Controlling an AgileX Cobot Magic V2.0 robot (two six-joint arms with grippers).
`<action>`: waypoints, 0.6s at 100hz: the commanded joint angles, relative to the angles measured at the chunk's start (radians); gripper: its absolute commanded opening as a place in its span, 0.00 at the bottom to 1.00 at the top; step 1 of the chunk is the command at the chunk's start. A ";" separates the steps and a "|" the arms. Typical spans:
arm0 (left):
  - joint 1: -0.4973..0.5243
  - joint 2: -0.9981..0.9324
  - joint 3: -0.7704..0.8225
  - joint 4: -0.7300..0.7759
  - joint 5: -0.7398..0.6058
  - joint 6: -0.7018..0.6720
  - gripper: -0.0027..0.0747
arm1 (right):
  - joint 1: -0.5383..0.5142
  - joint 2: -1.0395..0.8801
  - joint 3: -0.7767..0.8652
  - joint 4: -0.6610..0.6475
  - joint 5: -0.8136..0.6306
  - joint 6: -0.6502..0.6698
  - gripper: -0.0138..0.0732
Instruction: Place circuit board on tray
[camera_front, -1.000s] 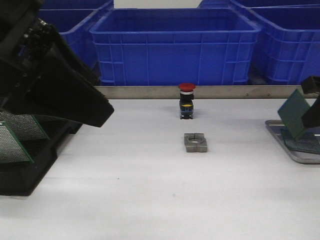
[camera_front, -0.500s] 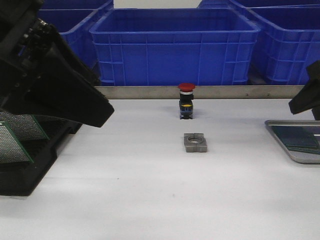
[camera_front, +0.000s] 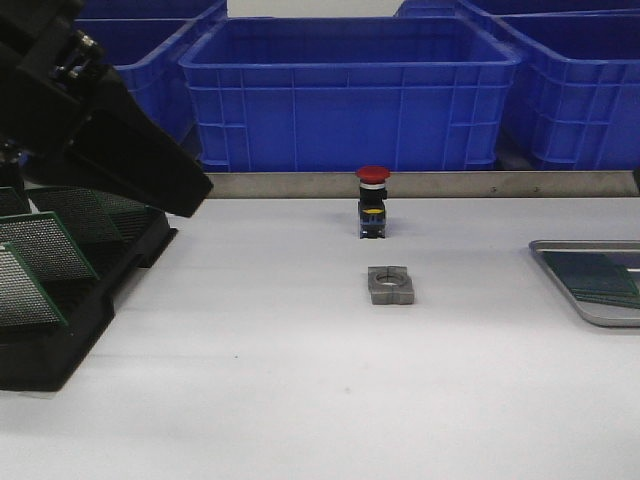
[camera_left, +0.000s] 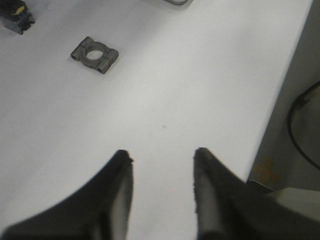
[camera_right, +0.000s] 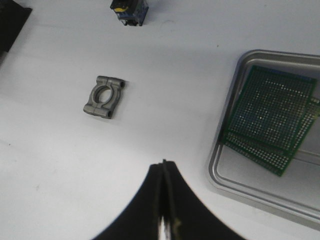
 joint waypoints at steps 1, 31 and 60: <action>0.025 -0.023 -0.028 -0.031 0.023 -0.026 0.01 | 0.000 -0.111 0.012 0.027 -0.026 0.000 0.09; 0.063 -0.125 -0.014 0.028 -0.101 -0.192 0.01 | 0.205 -0.346 0.150 0.013 -0.286 -0.004 0.09; 0.063 -0.342 0.120 0.084 -0.413 -0.366 0.01 | 0.322 -0.543 0.231 0.012 -0.381 -0.004 0.09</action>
